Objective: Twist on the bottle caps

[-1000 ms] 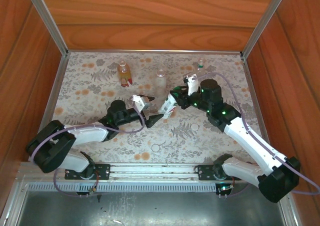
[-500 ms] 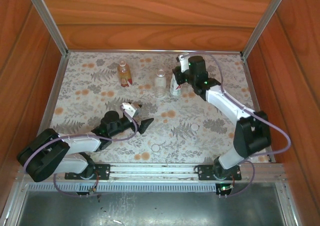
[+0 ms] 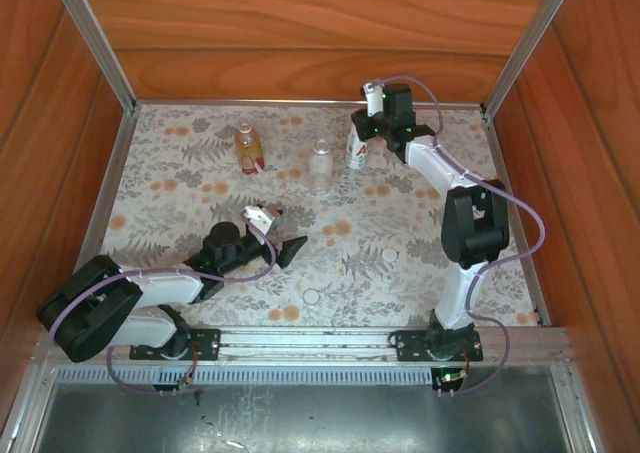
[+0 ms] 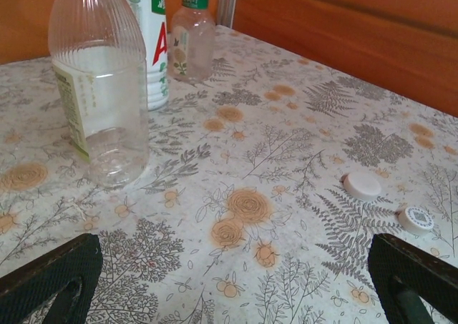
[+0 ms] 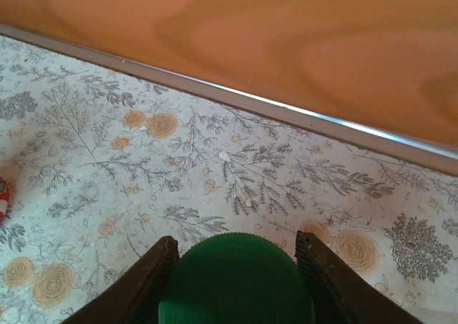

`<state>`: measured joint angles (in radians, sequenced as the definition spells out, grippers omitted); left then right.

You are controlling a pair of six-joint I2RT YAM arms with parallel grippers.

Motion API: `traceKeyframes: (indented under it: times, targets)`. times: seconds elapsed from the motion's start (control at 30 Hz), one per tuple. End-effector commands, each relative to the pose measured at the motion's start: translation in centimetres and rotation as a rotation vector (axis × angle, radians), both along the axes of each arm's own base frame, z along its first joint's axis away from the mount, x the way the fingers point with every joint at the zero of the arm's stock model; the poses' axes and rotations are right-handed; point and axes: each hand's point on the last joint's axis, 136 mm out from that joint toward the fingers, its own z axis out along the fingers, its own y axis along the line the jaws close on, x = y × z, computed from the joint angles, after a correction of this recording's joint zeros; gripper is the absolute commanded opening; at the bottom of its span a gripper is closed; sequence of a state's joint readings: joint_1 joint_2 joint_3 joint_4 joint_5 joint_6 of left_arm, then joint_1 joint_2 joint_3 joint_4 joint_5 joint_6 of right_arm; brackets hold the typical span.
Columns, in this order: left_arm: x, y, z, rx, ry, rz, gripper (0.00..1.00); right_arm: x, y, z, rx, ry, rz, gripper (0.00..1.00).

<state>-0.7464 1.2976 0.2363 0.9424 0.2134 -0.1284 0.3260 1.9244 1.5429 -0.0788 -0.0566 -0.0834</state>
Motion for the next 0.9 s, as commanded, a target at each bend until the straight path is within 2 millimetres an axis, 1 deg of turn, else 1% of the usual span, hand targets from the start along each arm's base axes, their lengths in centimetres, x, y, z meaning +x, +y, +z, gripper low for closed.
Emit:
traceKeyframes:
  times: [0.0,0.03,0.1,0.17,0.27,0.37,0.4,0.53,0.63,0.73,0.87]
  targets:
    - [0.5,-0.4,0.7,-0.011,-0.016,0.007,1.00,-0.3,0.3,0.6,-0.013,0.000,0.039,0.56]
    - [0.7,-0.4,0.6,-0.008,-0.015,0.011,1.00,-0.3,0.2,1.1,-0.024,-0.009,0.038,0.60]
    - [1.2,-0.6,0.7,-0.001,-0.025,0.025,1.00,-0.4,0.0,1.9,-0.046,-0.025,0.036,0.65]
    - [2.0,-0.7,0.8,0.017,-0.046,0.040,1.00,-0.6,-0.3,3.1,-0.050,-0.049,0.029,0.69]
    - [3.8,-1.2,1.3,0.042,-0.086,0.063,1.00,-1.7,-0.7,5.0,-0.043,-0.078,0.026,0.72]
    - [5.7,-1.6,1.5,0.053,-0.104,0.072,1.00,-3.6,-0.4,6.5,-0.016,-0.098,0.052,0.73]
    - [6.2,-1.8,1.6,0.055,-0.109,0.071,1.00,-4.3,-0.2,6.7,-0.006,-0.096,0.068,0.74]
    - [9.0,-2.3,1.6,0.055,-0.139,0.074,1.00,-7.7,1.3,8.2,0.060,-0.106,0.134,0.74]
    - [11.3,-2.4,1.6,0.041,-0.154,0.072,1.00,-10.0,2.2,8.2,0.110,-0.097,0.182,0.75]
    - [12.4,-3.2,1.3,0.052,-0.194,0.023,1.00,-11.7,3.5,7.8,0.156,-0.057,0.238,0.75]
    - [13.5,-3.5,0.4,0.037,-0.201,-0.018,1.00,-12.6,5.8,6.4,0.122,-0.051,0.272,0.75]
